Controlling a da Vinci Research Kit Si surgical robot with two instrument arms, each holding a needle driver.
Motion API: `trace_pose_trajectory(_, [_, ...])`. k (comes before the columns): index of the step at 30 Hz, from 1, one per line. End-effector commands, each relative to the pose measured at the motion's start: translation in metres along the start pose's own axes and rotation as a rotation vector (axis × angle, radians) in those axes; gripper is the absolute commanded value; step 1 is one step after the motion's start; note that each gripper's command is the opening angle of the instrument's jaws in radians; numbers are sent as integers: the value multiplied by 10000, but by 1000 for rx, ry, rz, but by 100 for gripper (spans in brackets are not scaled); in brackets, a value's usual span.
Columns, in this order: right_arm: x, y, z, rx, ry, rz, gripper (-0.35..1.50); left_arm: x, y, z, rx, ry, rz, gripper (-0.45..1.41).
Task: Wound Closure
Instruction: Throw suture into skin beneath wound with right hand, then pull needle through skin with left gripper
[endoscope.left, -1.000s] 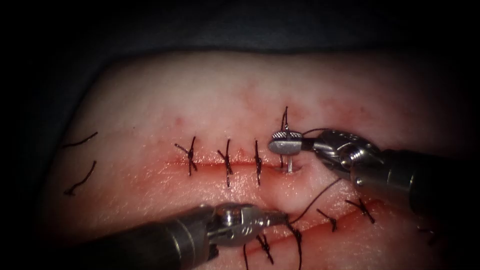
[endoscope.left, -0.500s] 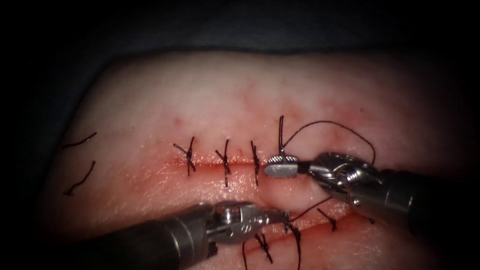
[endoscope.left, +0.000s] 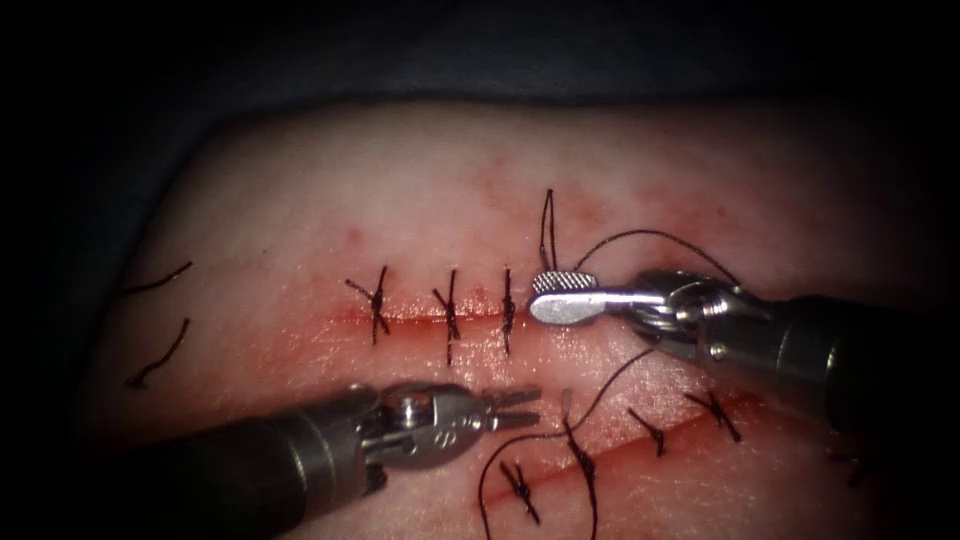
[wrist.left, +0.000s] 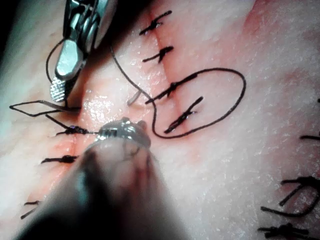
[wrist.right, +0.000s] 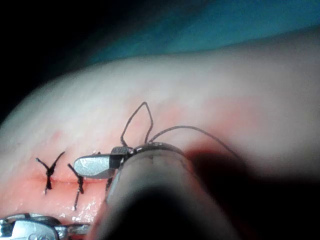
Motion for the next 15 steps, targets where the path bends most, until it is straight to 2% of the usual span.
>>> trace_pose_trajectory(1, [20,6,7,3,-3,0,145,2,-6,6,-11,21,19,0])
trace_pose_trajectory(8, [60,36,-9,14,2,46,141,-2,-16,8,-62,128,89,5])
trace_pose_trajectory(15, [61,60,-12,21,7,60,119,4,-25,20,-67,204,119,-3])
